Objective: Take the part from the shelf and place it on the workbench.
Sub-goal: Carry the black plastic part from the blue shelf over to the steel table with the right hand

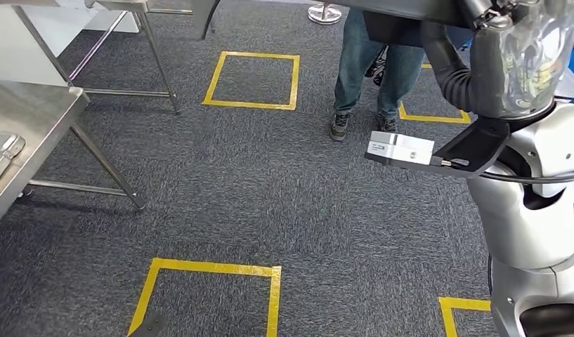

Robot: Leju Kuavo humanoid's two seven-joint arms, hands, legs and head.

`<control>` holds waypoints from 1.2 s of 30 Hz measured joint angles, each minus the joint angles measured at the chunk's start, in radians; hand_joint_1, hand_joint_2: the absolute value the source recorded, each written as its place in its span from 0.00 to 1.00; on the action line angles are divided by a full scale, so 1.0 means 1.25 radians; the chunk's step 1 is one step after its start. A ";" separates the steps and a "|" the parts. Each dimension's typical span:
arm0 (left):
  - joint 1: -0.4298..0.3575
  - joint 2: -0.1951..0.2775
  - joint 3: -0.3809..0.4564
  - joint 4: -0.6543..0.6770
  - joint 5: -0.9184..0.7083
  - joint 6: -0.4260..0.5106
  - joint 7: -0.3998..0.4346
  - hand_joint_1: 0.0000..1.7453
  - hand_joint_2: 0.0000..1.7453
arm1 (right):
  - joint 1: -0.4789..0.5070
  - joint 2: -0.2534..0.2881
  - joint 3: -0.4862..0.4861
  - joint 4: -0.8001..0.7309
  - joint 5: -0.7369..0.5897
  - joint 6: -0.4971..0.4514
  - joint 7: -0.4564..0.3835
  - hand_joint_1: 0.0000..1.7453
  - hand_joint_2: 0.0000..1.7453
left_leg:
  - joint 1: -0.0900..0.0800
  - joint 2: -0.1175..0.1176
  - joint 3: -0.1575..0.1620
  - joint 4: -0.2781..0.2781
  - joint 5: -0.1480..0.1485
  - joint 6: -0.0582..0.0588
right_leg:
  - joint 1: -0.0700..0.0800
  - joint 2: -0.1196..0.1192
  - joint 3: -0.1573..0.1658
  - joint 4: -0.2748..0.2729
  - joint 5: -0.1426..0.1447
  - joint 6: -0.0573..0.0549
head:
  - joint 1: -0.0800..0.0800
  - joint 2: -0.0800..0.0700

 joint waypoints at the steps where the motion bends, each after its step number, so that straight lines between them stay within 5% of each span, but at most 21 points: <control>1: 0.001 0.001 0.000 0.000 0.001 0.000 -0.001 0.00 1.00 | 0.001 0.004 0.000 -0.001 0.000 -0.002 0.001 1.00 1.00 | 0.000 -0.002 -0.003 -0.001 0.002 -0.003 | -0.005 -0.012 0.005 -0.008 0.000 0.001 | 0.001 0.000; 3: 0.002 0.004 0.000 0.000 0.000 0.000 -0.003 0.00 1.00 | 0.004 0.013 -0.001 -0.003 -0.001 -0.007 0.002 1.00 1.00 | -0.007 0.035 -0.015 0.023 -0.015 -0.008 | -0.013 -0.037 0.016 -0.024 0.005 0.001 | -0.004 0.000; 5: -0.001 0.008 -0.001 0.000 -0.002 0.000 -0.003 0.00 1.00 | 0.008 0.016 -0.003 -0.003 -0.001 -0.013 0.002 1.00 1.00 | -0.010 0.091 -0.049 0.104 -0.059 -0.012 | -0.016 -0.061 0.021 -0.031 0.008 0.000 | -0.011 0.000; 8: -0.003 0.015 -0.001 0.000 -0.008 0.000 -0.002 0.00 1.00 | 0.016 0.020 -0.007 -0.003 -0.001 -0.017 0.000 1.00 1.00 | 0.005 0.115 -0.087 0.199 -0.087 -0.023 | -0.020 -0.098 0.023 -0.030 0.006 0.002 | -0.021 0.000; 11: -0.004 0.019 -0.001 -0.001 -0.012 0.000 -0.001 0.00 1.00 | 0.020 0.024 -0.013 -0.003 -0.001 -0.019 -0.002 1.00 1.00 | 0.024 0.150 -0.020 0.082 -0.033 -0.046 | -0.028 -0.127 0.025 -0.021 -0.005 0.019 | -0.033 0.000; 13: -0.008 0.019 -0.001 -0.001 -0.015 0.000 -0.001 0.00 1.00 | 0.021 0.025 -0.018 -0.003 -0.001 -0.022 -0.003 1.00 1.00 | 0.024 0.173 0.008 0.023 -0.020 -0.047 | -0.027 -0.140 0.023 -0.008 -0.015 0.032 | -0.038 0.000; 16: -0.009 0.021 -0.002 -0.001 -0.022 -0.001 0.001 0.00 1.00 | 0.023 0.027 -0.021 -0.003 -0.002 -0.028 -0.007 1.00 1.00 | 0.015 0.154 0.002 0.020 -0.023 -0.025 | -0.028 -0.156 0.028 -0.008 -0.019 0.041 | -0.030 0.000; 18: -0.010 0.023 -0.002 -0.001 -0.025 -0.001 0.001 0.00 1.00 | 0.024 0.028 -0.022 -0.003 -0.002 -0.030 -0.009 1.00 1.00 | 0.013 0.137 0.001 0.018 -0.021 -0.013 | -0.032 -0.134 0.020 0.012 -0.039 0.041 | -0.023 0.000; 21: -0.014 0.024 -0.002 -0.001 -0.028 0.000 0.002 0.00 1.00 | 0.026 0.028 -0.026 -0.003 -0.003 -0.032 -0.012 1.00 1.00 | 0.009 0.108 -0.001 0.015 -0.017 -0.002 | -0.029 -0.081 -0.046 0.149 -0.107 0.035 | -0.007 0.000; 23: -0.013 0.025 -0.002 -0.001 -0.028 0.000 0.004 0.00 1.00 | 0.030 0.027 -0.028 -0.003 -0.003 -0.032 -0.012 1.00 1.00 | 0.004 0.084 -0.001 0.015 -0.016 0.002 | -0.023 -0.072 -0.085 0.215 -0.116 0.028 | 0.001 0.000; 25: -0.013 0.025 -0.002 -0.001 -0.028 0.000 0.007 0.00 1.00 | 0.030 0.027 -0.027 -0.003 -0.003 -0.032 -0.013 1.00 1.00 | 0.001 0.058 -0.001 0.015 -0.014 0.004 | -0.014 -0.059 -0.074 0.168 -0.069 0.017 | 0.003 0.000; 27: -0.013 0.025 -0.002 -0.001 -0.028 0.000 0.009 0.00 1.00 | 0.027 0.027 -0.027 -0.003 -0.002 -0.032 -0.013 1.00 1.00 | 0.002 0.035 -0.002 0.014 -0.011 0.004 | -0.007 -0.020 -0.033 0.068 -0.018 0.006 | 0.003 0.000; 29: -0.012 0.024 -0.002 -0.001 -0.028 0.000 0.010 0.00 1.00 | 0.023 0.027 -0.027 -0.004 -0.001 -0.031 -0.013 1.00 1.00 | 0.006 0.014 -0.007 0.012 -0.006 0.000 | -0.004 0.009 -0.010 0.014 -0.006 0.002 | 0.003 0.000; 31: -0.009 0.025 -0.002 0.000 -0.028 0.000 0.012 0.00 1.00 | 0.020 0.027 -0.024 -0.004 0.001 -0.029 -0.013 1.00 1.00 | 0.007 -0.006 -0.012 0.005 0.003 -0.010 | -0.005 -0.004 -0.002 0.000 -0.007 0.002 | 0.003 0.000; 33: -0.007 0.025 -0.002 0.000 -0.028 -0.001 0.014 0.00 1.00 | 0.018 0.029 -0.021 -0.004 0.002 -0.027 -0.012 1.00 1.00 | 0.000 0.014 -0.018 0.012 -0.003 -0.016 | -0.013 -0.029 0.007 -0.015 0.000 0.002 | -0.004 0.000; 36: -0.010 0.025 -0.003 0.000 -0.028 -0.001 0.014 0.00 1.00 | 0.016 0.030 -0.020 -0.004 0.003 -0.025 -0.012 1.00 1.00 | -0.005 0.097 -0.064 0.126 -0.069 -0.019 | -0.018 -0.066 0.014 -0.025 0.006 0.001 | -0.023 0.000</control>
